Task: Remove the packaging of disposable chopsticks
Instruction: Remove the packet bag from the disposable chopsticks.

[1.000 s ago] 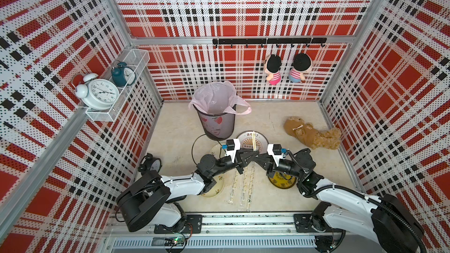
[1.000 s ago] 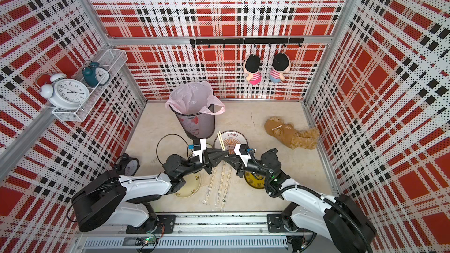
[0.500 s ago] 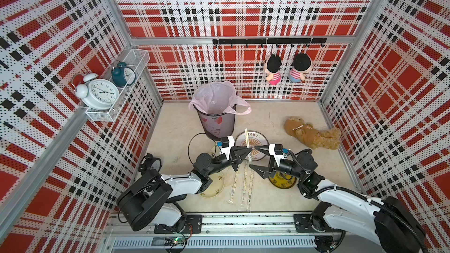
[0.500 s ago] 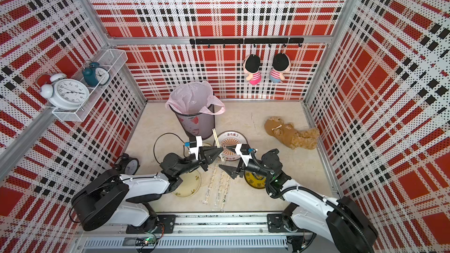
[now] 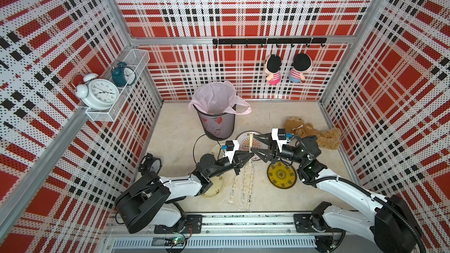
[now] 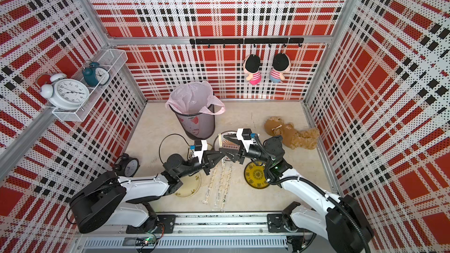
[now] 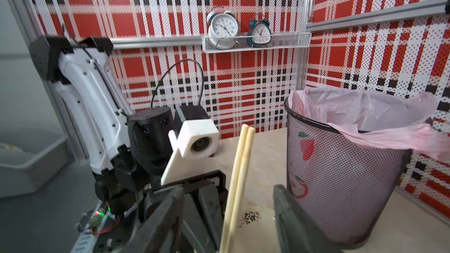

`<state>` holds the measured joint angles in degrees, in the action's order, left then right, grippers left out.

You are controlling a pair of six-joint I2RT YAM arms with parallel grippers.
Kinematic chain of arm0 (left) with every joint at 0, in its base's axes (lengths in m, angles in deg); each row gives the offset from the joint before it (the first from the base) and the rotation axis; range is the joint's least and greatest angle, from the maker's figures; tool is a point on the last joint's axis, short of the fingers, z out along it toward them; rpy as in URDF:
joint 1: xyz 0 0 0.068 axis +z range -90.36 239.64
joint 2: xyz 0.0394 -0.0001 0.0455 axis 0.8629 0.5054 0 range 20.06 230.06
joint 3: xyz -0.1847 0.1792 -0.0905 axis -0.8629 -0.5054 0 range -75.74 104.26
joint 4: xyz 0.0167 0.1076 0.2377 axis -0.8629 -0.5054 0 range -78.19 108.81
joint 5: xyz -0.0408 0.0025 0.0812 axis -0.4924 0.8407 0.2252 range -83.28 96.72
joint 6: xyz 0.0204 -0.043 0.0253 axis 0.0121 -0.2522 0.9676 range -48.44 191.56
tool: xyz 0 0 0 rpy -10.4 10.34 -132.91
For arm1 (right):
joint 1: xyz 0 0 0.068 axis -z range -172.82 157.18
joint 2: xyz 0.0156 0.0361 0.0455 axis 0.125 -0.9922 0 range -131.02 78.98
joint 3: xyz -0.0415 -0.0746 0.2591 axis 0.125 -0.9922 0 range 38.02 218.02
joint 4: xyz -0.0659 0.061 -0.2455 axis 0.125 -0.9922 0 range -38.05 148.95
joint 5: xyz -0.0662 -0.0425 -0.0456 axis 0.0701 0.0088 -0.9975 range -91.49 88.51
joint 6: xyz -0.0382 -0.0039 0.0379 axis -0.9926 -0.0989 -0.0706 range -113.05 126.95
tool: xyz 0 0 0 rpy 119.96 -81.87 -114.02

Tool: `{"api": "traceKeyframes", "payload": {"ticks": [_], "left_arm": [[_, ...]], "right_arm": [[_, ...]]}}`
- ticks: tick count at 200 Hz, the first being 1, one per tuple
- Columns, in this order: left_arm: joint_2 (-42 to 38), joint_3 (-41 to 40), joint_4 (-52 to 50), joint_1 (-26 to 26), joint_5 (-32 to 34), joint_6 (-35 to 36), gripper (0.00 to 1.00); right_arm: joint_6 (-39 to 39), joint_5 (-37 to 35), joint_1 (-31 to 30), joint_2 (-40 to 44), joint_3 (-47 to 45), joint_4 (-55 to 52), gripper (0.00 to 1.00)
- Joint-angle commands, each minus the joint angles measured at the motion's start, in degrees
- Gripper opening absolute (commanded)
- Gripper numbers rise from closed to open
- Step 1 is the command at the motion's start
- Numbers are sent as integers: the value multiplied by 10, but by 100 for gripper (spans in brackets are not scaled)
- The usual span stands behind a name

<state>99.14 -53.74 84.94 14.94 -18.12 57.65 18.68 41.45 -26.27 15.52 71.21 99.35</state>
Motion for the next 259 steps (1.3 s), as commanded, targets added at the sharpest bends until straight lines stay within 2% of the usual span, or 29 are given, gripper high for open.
{"api": "traceKeyframes", "payload": {"ticks": [1, 20, 43, 85, 97, 117, 133, 179, 213, 232, 259], "left_arm": [[-17, -1, -17, -7, 18, 18, 0], [-25, -1, -19, -11, 23, 21, 0], [-26, 12, -46, -23, 31, 35, 0], [-26, 15, -54, -31, 36, 39, 0], [-30, 13, -54, -31, 40, 40, 0], [-35, 13, -54, -31, 38, 40, 0], [-38, 13, -54, -32, 40, 40, 0], [-39, 12, -58, -33, 41, 42, 0], [-45, 11, -61, -34, 47, 46, 0], [-44, 13, -65, -34, 45, 46, 0], [-40, 17, -70, -37, 44, 49, 0]], "right_arm": [[-7, 33, 1, -3, 3, -20, 50], [-7, 25, 1, -1, -11, -19, 47], [-11, 31, 1, -4, -8, -26, 31], [-19, 26, 1, -1, -7, -37, 12], [-22, 25, 1, 1, -8, -44, 11], [-21, 25, 1, 1, -13, -42, 20], [-21, 26, 1, -3, -11, -45, 21], [-25, 29, 1, -5, -9, -47, 12], [-24, 31, 1, -9, -7, -55, 21], [-27, 34, 1, -11, -7, -57, 16], [-28, 39, 1, -11, -8, -55, 4]]}}
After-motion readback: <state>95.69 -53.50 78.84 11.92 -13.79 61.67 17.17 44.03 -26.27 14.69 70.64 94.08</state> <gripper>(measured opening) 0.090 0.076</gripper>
